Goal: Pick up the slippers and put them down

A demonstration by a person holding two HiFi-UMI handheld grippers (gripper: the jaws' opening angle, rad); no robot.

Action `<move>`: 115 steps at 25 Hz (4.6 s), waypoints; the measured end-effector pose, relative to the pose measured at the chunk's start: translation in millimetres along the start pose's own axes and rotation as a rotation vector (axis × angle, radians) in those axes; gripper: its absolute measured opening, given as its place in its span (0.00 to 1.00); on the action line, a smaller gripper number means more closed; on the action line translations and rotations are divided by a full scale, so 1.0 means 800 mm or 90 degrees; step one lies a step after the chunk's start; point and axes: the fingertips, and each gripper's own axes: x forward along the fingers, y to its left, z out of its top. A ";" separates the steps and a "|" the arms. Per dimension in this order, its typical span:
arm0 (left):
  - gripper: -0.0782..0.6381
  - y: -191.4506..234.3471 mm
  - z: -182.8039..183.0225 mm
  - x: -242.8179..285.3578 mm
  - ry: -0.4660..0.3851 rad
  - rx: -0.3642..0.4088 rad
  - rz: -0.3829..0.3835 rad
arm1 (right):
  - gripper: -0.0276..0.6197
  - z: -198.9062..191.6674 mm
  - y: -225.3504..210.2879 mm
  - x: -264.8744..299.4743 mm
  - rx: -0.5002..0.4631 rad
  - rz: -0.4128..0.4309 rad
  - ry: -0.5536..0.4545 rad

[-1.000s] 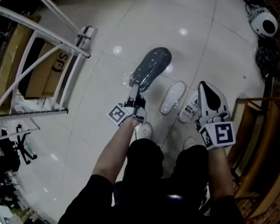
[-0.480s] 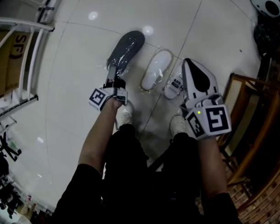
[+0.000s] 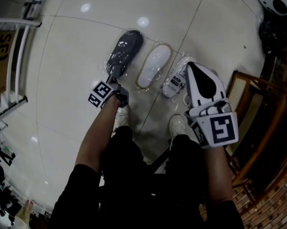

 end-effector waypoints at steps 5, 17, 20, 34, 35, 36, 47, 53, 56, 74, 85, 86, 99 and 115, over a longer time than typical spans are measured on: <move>0.56 0.053 -0.036 -0.006 0.129 0.197 0.176 | 0.05 -0.011 0.000 -0.003 0.007 0.012 0.019; 0.56 0.022 -0.060 -0.036 0.280 0.408 0.219 | 0.05 -0.026 -0.030 0.001 0.030 -0.056 0.046; 0.56 -0.045 -0.039 -0.039 0.239 0.461 0.176 | 0.05 -0.019 -0.032 -0.002 0.038 -0.073 0.039; 0.55 -0.449 0.151 -0.224 -0.089 0.657 -0.079 | 0.05 0.200 0.016 -0.130 -0.069 -0.087 -0.115; 0.55 -0.487 0.165 -0.247 -0.120 0.674 -0.105 | 0.05 0.223 0.017 -0.142 -0.085 -0.092 -0.134; 0.55 -0.524 0.177 -0.272 -0.154 0.685 -0.133 | 0.05 0.248 0.017 -0.154 -0.097 -0.097 -0.157; 0.17 -0.628 0.119 -0.525 -0.372 0.756 -0.257 | 0.05 0.298 0.059 -0.304 -0.108 -0.147 -0.281; 0.11 -0.621 0.060 -0.566 -0.353 0.810 -0.284 | 0.05 0.296 0.077 -0.390 -0.098 -0.167 -0.327; 0.11 -0.618 0.032 -0.581 -0.340 0.793 -0.307 | 0.05 0.281 0.084 -0.427 -0.092 -0.178 -0.341; 0.11 -0.562 -0.104 -0.707 -0.344 0.801 -0.383 | 0.05 0.187 0.155 -0.611 -0.070 -0.192 -0.381; 0.11 -0.504 -0.151 -0.778 -0.378 0.846 -0.400 | 0.05 0.119 0.206 -0.660 -0.075 -0.148 -0.399; 0.11 -0.496 -0.154 -0.781 -0.382 0.849 -0.407 | 0.05 0.110 0.209 -0.663 -0.072 -0.142 -0.399; 0.11 -0.378 -0.135 -0.814 -0.403 0.802 -0.361 | 0.05 0.001 0.206 -0.680 -0.061 -0.128 -0.339; 0.11 -0.384 -0.154 -0.806 -0.392 0.824 -0.370 | 0.05 -0.014 0.198 -0.685 -0.020 -0.133 -0.342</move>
